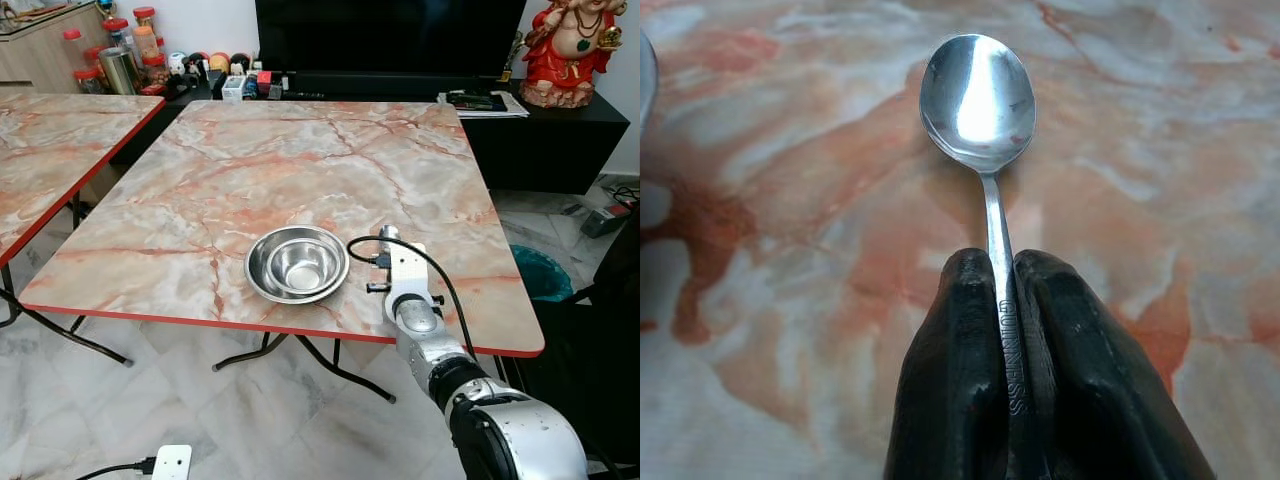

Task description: Setting the table

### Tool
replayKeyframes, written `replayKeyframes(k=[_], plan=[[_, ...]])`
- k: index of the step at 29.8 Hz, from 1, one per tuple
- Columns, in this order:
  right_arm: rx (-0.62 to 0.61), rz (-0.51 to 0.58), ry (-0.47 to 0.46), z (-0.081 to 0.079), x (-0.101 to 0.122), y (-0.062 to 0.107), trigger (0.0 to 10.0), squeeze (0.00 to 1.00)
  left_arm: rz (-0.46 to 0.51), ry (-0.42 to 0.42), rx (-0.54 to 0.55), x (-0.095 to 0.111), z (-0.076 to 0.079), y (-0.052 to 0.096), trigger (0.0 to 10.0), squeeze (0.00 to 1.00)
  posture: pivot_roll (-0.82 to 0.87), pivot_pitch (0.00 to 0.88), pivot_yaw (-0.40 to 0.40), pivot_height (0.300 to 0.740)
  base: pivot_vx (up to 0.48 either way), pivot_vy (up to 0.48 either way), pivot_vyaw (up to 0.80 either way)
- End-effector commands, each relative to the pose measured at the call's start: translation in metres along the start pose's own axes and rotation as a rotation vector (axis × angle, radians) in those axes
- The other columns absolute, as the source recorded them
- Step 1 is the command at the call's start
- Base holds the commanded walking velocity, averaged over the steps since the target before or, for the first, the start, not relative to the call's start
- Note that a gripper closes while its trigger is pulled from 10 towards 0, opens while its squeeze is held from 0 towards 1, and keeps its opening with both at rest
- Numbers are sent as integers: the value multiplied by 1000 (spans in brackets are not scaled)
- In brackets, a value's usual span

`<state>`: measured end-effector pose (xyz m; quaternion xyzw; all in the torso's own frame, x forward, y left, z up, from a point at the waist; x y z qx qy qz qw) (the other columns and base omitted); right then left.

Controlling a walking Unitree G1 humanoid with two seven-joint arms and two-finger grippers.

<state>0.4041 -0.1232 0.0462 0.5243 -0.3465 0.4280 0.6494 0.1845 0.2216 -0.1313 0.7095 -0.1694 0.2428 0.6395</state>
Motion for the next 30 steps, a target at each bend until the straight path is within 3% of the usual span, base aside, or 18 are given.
replayKeyframes(k=[1,14,15,17,18,19,20,30], plan=[[4,-1,7,1,3,-1,10000,0,-3,-4,10,0,-3,0,10000,0,86,0,13,740,0,0,0],[19,-13,16,-4,0,0,10000,0,-3,-6,6,2,0,-1,10000,0,88,0,10,740,0,0,0],[21,-15,11,-4,-1,0,10000,86,-3,-7,6,2,0,-1,10000,0,88,0,10,740,0,0,0],[24,-19,1,-5,-1,0,10000,98,-3,-6,6,2,0,-1,10000,0,89,0,9,740,0,0,0],[28,-21,-3,-6,-2,0,10000,314,-2,-5,7,2,0,-1,10000,0,89,0,9,740,0,0,0],[28,-21,-3,-6,-2,0,10000,314,-2,-5,7,2,0,-1,10000,0,89,0,9,740,0,0,0],[30,-20,-1,-6,-2,0,10000,478,-1,-5,7,3,0,-1,10000,0,89,0,8,740,0,0,0],[29,-19,1,-7,-1,0,10000,471,-1,-9,8,3,0,-1,10000,0,89,0,10,740,0,0,0]])
Point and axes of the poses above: a point about 5 cm out from each wrist's last joint towards the gripper, its own y axis pointing back from the gripper into the wrist, its own x axis along the axis of the wrist's last joint, z = x × y, the point moved 5 cm from there along -y, pointing out of the wrist towards the gripper, and after that the axes turned 4 degrees about y, right-handed, at the moved point
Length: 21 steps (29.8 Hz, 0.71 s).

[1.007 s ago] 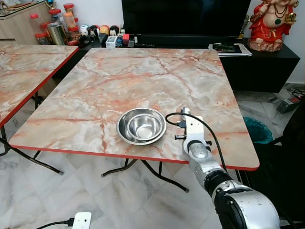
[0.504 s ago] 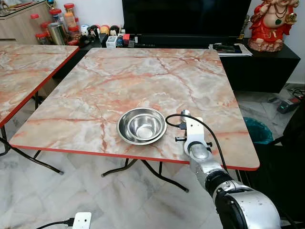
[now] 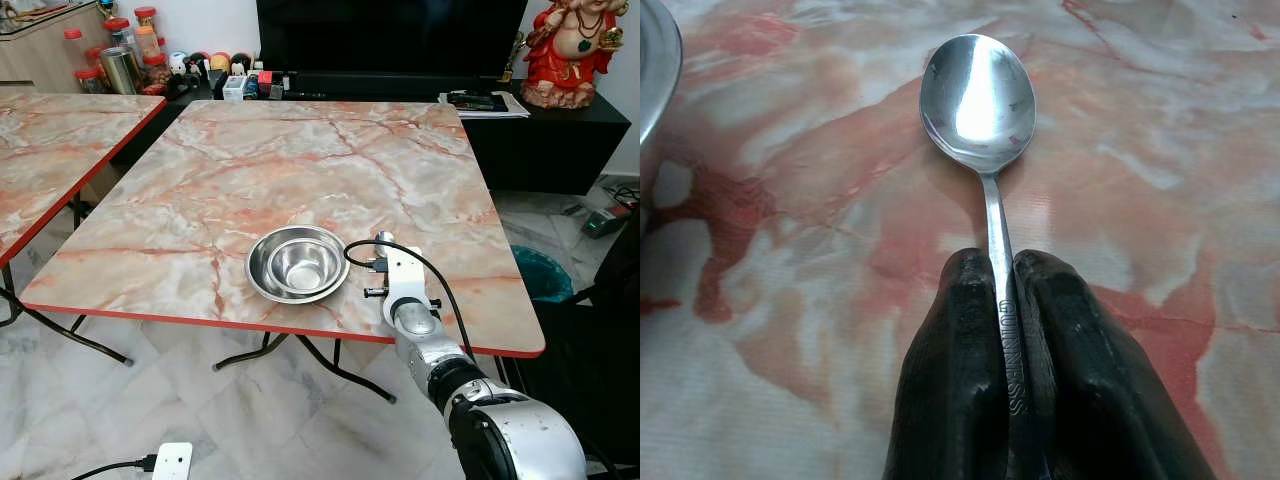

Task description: Setting the table

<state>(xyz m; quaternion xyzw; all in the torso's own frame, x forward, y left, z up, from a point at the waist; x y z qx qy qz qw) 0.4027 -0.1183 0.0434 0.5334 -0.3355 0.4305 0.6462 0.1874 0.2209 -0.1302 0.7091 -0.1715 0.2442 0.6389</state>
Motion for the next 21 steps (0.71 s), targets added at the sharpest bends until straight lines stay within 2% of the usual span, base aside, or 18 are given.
replayKeyframes(k=[1,8,9,10,11,21], plan=[[3,-7,-6,-1,1,0,10000,471,-6,-8,8,0,-1,0,10000,0,89,0,10,740,0,0,0],[5,-6,-10,-1,1,0,10000,486,-8,-11,7,-1,-1,0,10000,0,88,0,8,740,0,0,0],[5,-6,-11,-1,1,0,10000,612,-7,-11,7,0,-1,0,10000,0,90,0,8,740,0,0,0],[5,-6,-11,-1,1,0,10000,612,-7,-11,7,0,-1,0,10000,0,90,0,8,740,0,0,0],[3,-5,-10,-1,1,0,10000,1000,-6,-11,7,0,0,0,10000,0,90,0,8,740,0,0,0],[3,-5,-15,-1,1,0,10000,1000,-8,-14,8,0,-1,0,10000,0,91,0,7,740,0,0,0]])
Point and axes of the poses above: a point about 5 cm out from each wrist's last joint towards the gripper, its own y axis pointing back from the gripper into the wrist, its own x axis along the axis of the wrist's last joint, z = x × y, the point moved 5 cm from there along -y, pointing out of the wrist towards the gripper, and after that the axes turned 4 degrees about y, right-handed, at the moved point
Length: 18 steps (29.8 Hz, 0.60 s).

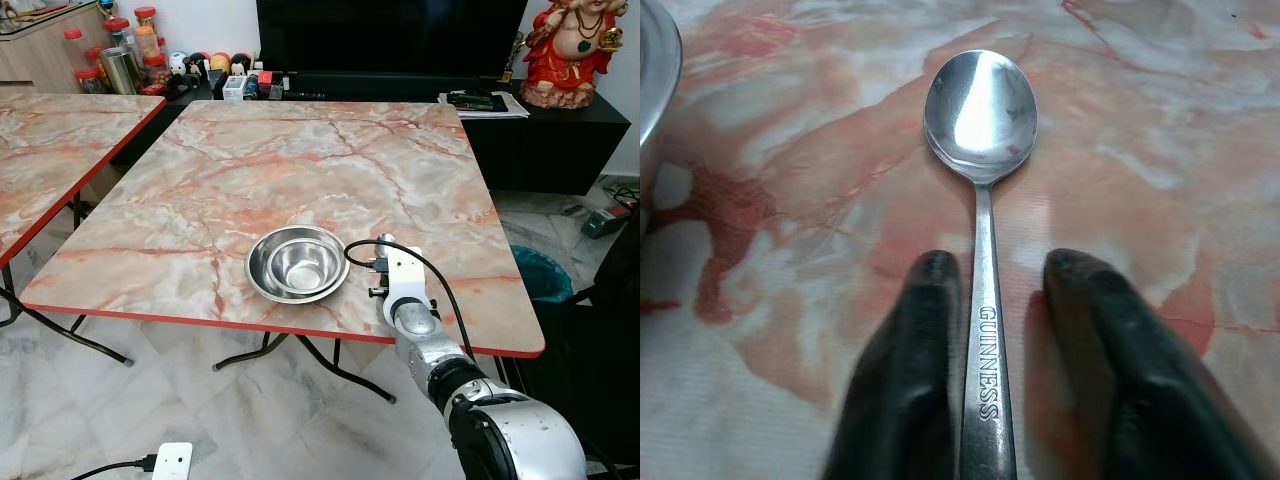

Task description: Setting the table

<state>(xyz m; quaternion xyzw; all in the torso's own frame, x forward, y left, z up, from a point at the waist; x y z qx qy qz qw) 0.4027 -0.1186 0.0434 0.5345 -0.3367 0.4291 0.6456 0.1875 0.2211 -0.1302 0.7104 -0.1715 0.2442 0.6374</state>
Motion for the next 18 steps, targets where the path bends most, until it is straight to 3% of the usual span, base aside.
replayKeyframes(k=[1,10,11,18], plan=[[3,-4,-11,-1,2,0,10000,1000,-7,-13,5,0,-1,0,10000,0,91,0,7,740,0,0,0],[7,14,-33,-2,7,-1,10000,1000,-7,-17,7,1,-1,-1,10000,0,89,0,6,740,0,0,0],[-3,49,-7,-1,14,-1,10000,0,-7,-19,8,1,-1,-1,10000,0,88,0,6,740,0,0,0],[-21,111,9,2,28,-1,10000,0,-7,-26,9,3,-1,-1,10000,0,84,0,8,740,0,0,0]])
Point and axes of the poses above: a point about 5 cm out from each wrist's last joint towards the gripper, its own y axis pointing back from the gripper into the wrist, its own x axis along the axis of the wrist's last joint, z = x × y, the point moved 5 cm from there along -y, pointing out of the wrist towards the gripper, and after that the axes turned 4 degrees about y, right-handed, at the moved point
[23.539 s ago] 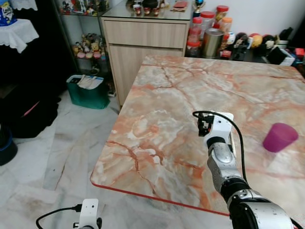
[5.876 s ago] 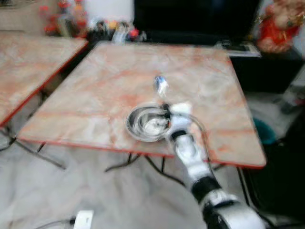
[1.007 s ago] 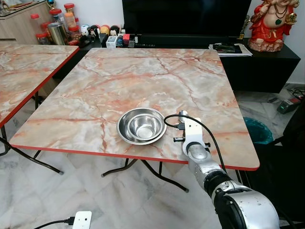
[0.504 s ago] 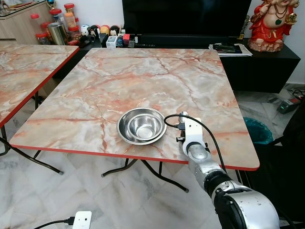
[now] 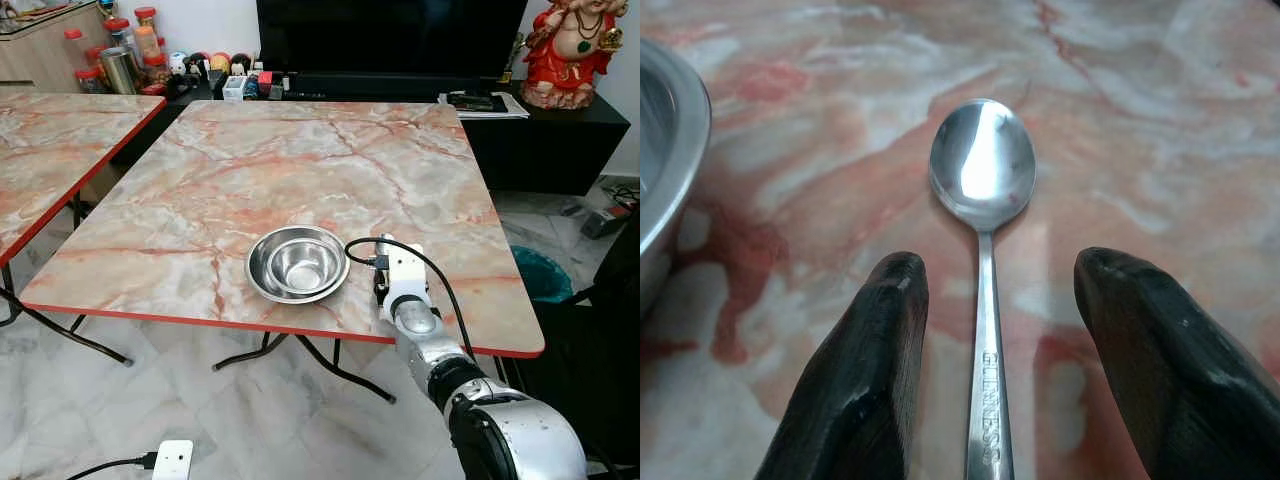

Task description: Setting the table

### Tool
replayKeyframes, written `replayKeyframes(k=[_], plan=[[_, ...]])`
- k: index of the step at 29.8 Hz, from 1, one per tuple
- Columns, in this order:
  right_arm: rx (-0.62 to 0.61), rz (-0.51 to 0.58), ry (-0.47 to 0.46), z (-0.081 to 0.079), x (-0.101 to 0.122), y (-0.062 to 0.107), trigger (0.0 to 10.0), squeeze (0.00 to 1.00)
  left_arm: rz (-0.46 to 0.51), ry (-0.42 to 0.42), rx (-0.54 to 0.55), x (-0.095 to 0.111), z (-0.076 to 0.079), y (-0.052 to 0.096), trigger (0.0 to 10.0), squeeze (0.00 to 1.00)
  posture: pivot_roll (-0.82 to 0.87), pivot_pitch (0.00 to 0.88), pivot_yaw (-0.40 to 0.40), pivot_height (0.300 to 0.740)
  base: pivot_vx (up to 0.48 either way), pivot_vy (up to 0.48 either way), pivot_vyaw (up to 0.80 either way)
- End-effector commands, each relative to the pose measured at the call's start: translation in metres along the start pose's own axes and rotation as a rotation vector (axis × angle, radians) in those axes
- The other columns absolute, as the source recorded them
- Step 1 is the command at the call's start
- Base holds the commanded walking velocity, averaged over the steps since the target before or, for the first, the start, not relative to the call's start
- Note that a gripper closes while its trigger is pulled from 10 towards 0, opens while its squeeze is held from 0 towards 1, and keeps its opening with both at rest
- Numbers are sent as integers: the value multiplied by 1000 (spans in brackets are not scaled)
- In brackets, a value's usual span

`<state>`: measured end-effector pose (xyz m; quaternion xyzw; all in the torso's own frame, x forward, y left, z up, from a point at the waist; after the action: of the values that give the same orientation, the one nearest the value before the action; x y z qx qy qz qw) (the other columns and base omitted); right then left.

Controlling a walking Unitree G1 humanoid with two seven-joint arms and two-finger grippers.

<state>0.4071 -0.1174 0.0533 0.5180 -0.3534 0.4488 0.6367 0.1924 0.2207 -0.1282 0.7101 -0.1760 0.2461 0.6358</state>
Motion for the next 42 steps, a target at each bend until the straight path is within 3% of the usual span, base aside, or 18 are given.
replayKeyframes(k=[1,11,15,20,31,37,42], plan=[[-8,49,1,1,17,-2,10000,0,-17,-23,9,-2,-2,0,10000,0,84,0,8,740,0,0,0],[-116,177,-32,21,44,-2,10000,0,-10,-29,4,2,-2,-1,10000,0,82,0,12,740,0,0,0],[-152,301,-32,29,69,1,10000,0,-5,-22,8,3,-2,-1,10000,0,84,0,11,740,0,0,0],[-161,403,-16,30,82,6,10000,0,-4,-13,13,1,-3,0,10000,0,86,0,9,740,0,0,0],[-165,509,-71,35,76,18,10000,0,25,11,22,6,-3,-1,10000,0,78,0,11,740,0,0,0],[-180,510,-60,44,68,20,10000,0,22,35,32,7,-3,-1,10000,0,66,0,16,740,0,0,0],[-173,519,-67,42,70,21,10000,0,22,32,31,7,-2,-1,10000,0,65,0,12,740,0,0,0]])
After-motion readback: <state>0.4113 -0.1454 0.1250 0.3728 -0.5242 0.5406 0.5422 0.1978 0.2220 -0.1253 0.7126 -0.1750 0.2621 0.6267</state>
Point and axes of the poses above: a point about 5 cm out from each wrist's last joint towards the gripper, its own y axis pointing back from the gripper into the wrist, its own x axis along the axis of the wrist's last joint, z = x × y, the point moved 5 cm from there along -y, pointing out of the wrist towards the gripper, and after that the axes turned 4 degrees about y, right-handed, at the moved point
